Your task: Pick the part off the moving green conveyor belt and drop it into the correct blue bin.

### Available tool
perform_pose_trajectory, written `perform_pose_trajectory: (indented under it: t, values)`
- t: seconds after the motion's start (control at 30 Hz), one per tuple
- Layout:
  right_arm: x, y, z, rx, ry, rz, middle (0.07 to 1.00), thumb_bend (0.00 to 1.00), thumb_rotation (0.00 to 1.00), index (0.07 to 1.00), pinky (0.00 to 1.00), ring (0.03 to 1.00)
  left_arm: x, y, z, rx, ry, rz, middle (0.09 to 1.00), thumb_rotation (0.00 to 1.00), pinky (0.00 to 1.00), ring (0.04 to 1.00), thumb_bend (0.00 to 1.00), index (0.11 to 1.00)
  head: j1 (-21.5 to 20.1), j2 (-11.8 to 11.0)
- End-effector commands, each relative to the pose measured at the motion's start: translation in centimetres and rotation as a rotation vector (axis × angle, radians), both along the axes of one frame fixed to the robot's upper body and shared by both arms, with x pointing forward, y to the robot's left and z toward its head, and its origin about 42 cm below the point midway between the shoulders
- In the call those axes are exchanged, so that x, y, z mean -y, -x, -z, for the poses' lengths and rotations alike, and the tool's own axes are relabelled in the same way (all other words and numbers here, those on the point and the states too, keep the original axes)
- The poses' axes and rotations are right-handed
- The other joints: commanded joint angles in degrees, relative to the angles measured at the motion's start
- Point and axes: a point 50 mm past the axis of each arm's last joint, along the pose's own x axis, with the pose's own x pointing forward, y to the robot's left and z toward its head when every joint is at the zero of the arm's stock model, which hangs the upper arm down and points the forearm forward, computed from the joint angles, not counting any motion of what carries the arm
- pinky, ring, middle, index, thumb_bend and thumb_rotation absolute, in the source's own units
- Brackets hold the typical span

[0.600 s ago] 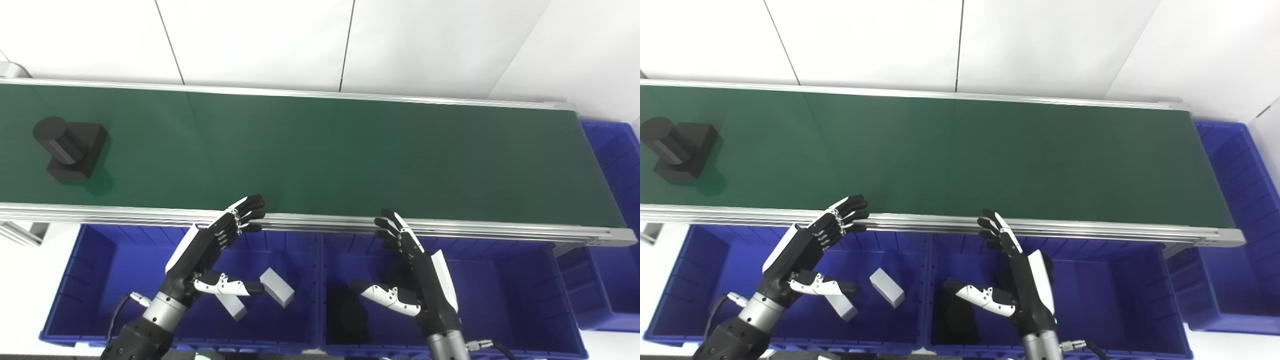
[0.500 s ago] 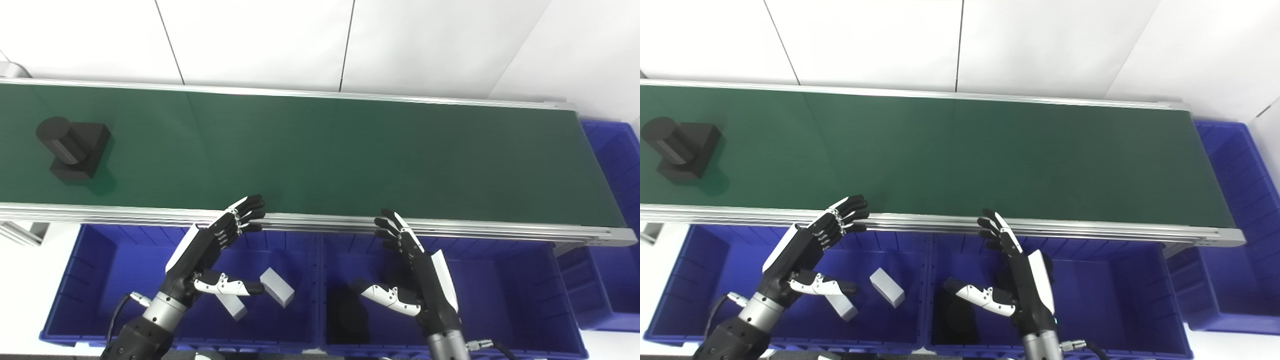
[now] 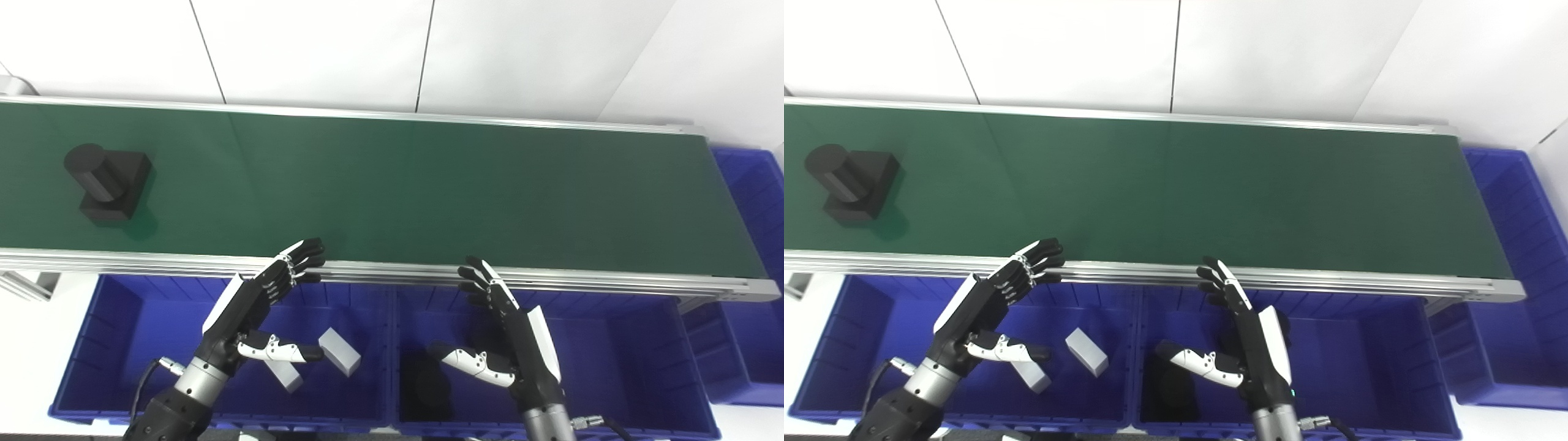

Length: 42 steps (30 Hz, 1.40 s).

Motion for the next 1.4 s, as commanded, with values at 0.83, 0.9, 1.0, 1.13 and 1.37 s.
perform_pose_trajectory:
  t: [0.83, 0.9, 1.0, 1.13, 1.37]
  values:
    - [1.4, 0.3, 0.3, 0.046, -0.017, -0.016, 0.870, 0.72, 0.40, 0.924, 0.75, 0.810, 1.9, 0.1, 0.8, 0.031, 0.014, 0.012, 0.904, 0.29, 0.78, 0.865, 0.98, 0.899, 16.8, -8.0]
    - [1.8, 0.5, 0.4, 0.039, -0.023, -0.013, 0.864, 0.71, 0.38, 0.926, 0.76, 0.813, 2.5, 0.1, 1.2, 0.023, 0.009, 0.013, 0.899, 0.30, 0.76, 0.857, 0.98, 0.895, 19.9, -10.0]
    - [2.3, 0.6, 0.6, 0.022, -0.057, -0.011, 0.865, 0.69, 0.32, 0.930, 0.80, 0.827, 3.4, 0.0, 1.6, 0.016, 0.001, 0.016, 0.895, 0.30, 0.74, 0.850, 0.98, 0.885, 23.2, -12.8]
    - [2.7, 0.6, 1.0, 0.012, -0.054, -0.012, 0.881, 0.66, 0.28, 0.944, 0.81, 0.848, 4.2, -0.1, 2.0, 0.005, 0.003, 0.014, 0.881, 0.30, 0.74, 0.839, 0.99, 0.869, 23.8, -14.4]
    - [2.7, 0.7, 1.4, -0.005, -0.042, -0.008, 0.898, 0.64, 0.24, 0.955, 0.80, 0.863, 4.5, 0.1, 2.4, -0.008, -0.011, 0.008, 0.891, 0.30, 0.74, 0.854, 1.00, 0.880, 22.6, -15.8]
